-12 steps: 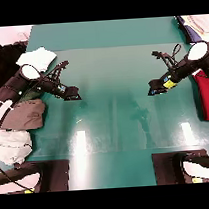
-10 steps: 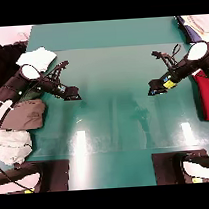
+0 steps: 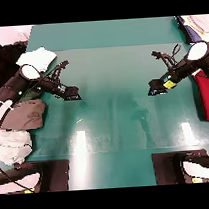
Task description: Fold the shirts.
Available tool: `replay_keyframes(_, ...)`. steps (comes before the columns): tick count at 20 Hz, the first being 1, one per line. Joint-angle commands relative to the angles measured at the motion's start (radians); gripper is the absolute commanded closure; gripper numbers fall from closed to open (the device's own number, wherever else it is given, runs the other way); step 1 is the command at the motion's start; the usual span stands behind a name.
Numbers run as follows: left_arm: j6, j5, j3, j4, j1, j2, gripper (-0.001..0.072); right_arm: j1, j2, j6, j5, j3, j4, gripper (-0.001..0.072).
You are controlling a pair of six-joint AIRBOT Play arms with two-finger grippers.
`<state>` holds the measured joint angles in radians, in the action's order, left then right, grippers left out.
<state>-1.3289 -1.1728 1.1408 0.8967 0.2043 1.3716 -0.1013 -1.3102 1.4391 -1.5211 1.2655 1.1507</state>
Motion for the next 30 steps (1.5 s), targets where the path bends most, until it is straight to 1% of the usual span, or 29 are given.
replay_keyframes(1, -0.006, 0.04, 0.001, -0.048, -0.001, 0.0, 0.0683, 0.0, 0.0, 0.0, 0.0, 0.0, 0.0, 0.0692)
replay_keyframes(4, -0.006, 0.069, 0.001, -0.097, -0.001, 0.0, 0.0683, 0.0, 0.0, 0.0, 0.001, 0.0, 0.0, 0.0693)
replay_keyframes(5, -0.001, 0.113, 0.002, -0.096, -0.001, 0.0, 0.0681, -0.001, 0.0, 0.0, 0.0, 0.0, 0.0, 0.0693)
replay_keyframes(6, 0.024, 0.148, 0.008, -0.084, -0.006, 0.0, 0.0559, 0.0, 0.0, 0.0, -0.001, 0.0, 0.0, 0.0692)
replay_keyframes(7, 0.058, 0.188, 0.028, -0.055, -0.017, 0.0, 0.0138, 0.0, 0.0, 0.0, 0.0, 0.0, 0.0, 0.0693)
replay_keyframes(8, 0.052, 0.255, 0.059, -0.011, -0.029, 0.0, -0.0005, 0.0, 0.0, 0.0, 0.002, 0.0, 0.0, 0.0692)
replay_keyframes(10, 0.052, 0.388, 0.132, 0.134, -0.065, 0.0, -0.0009, 0.0, 0.0, 0.0, -0.001, 0.0, 0.0, 0.0692)
replay_keyframes(11, 0.033, 0.447, 0.174, 0.226, -0.093, 0.006, -0.0009, 0.0, 0.0, 0.0, -0.006, 0.0, 0.0, 0.0692)
replay_keyframes(13, -0.037, 0.477, 0.271, 0.36, -0.166, 0.05, -0.0009, -0.001, 0.0, 0.0, -0.016, 0.0, -0.002, 0.0693)
replay_keyframes(14, -0.063, 0.477, 0.323, 0.389, -0.208, 0.089, -0.0009, -0.001, 0.0, 0.0, -0.018, -0.001, -0.006, 0.0692)
replay_keyframes(16, -0.062, 0.473, 0.421, 0.394, -0.275, 0.184, -0.0009, -0.001, 0.0, 0.002, -0.018, -0.001, -0.007, 0.0693)
replay_keyframes(18, -0.059, 0.475, 0.5, 0.412, -0.311, 0.284, -0.0009, -0.001, 0.0, 0.026, -0.016, -0.001, -0.007, 0.0693)
replay_keyframes(22, -0.06, 0.476, 0.605, 0.546, -0.328, 0.456, -0.0008, -0.001, 0.0, 0.026, -0.015, -0.001, -0.006, 0.0693)
replay_keyframes(25, -0.063, 0.479, 0.637, 0.57, -0.328, 0.535, -0.0008, -0.001, 0.0, 0.027, -0.016, -0.001, -0.007, 0.0693)
replay_keyframes(28, -0.063, 0.483, 0.642, 0.573, -0.328, 0.571, -0.0003, -0.001, 0.0, 0.027, -0.002, -0.001, -0.006, 0.0693)
replay_keyframes(29, -0.063, 0.486, 0.642, 0.573, -0.328, 0.573, 0.0175, -0.001, 0.0, 0.027, 0.004, -0.001, -0.006, 0.0693)
replay_keyframes(30, -0.063, 0.481, 0.65, 0.566, -0.328, 0.573, 0.0424, -0.001, 0.0, 0.027, 0.004, -0.001, -0.006, 0.0693)
